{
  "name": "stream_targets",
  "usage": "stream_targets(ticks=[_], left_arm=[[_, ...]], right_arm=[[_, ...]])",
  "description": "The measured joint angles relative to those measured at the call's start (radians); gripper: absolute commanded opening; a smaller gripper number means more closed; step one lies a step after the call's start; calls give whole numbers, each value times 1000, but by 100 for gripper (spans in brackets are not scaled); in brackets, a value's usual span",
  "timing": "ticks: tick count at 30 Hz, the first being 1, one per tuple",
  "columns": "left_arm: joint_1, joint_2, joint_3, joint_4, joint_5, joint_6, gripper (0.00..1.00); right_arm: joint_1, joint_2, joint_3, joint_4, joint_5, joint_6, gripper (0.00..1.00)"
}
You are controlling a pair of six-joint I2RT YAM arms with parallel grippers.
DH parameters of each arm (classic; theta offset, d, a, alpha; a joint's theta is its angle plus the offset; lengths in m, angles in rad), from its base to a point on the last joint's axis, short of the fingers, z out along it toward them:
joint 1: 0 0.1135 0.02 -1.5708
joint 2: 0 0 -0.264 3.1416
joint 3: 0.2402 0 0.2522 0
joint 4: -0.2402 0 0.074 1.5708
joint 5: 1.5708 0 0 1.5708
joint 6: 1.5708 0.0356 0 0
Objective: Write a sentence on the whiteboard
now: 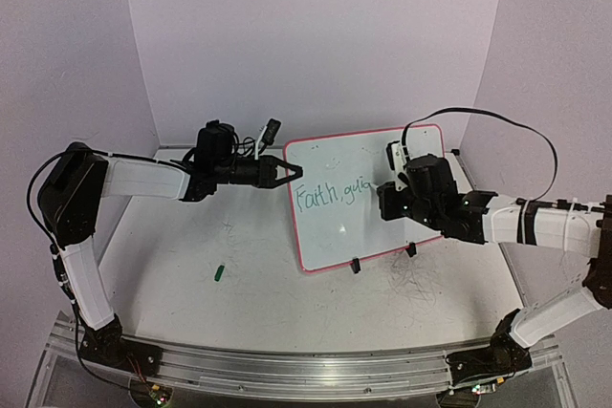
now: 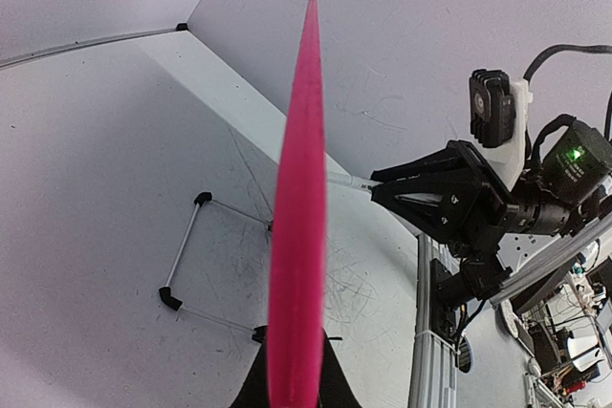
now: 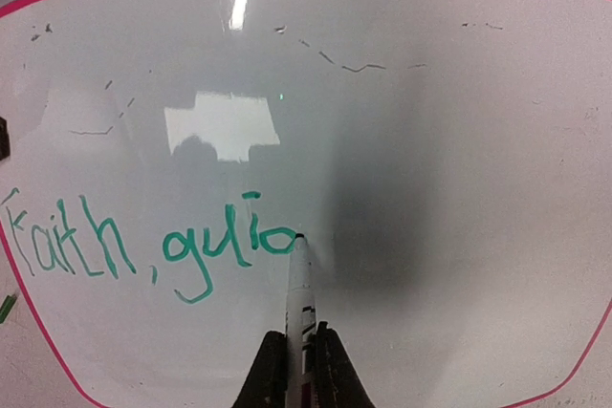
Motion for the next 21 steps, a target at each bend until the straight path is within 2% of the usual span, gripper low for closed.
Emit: stream_targets(ticks=[10, 21], left_arm=[[0, 0, 0, -1, -1, -1, 0], [0, 0, 0, -5, -1, 0, 0]], right_arm=[[-16, 37, 72, 16, 31, -5, 0], [-17, 11, 22, 19, -1, 17, 0]])
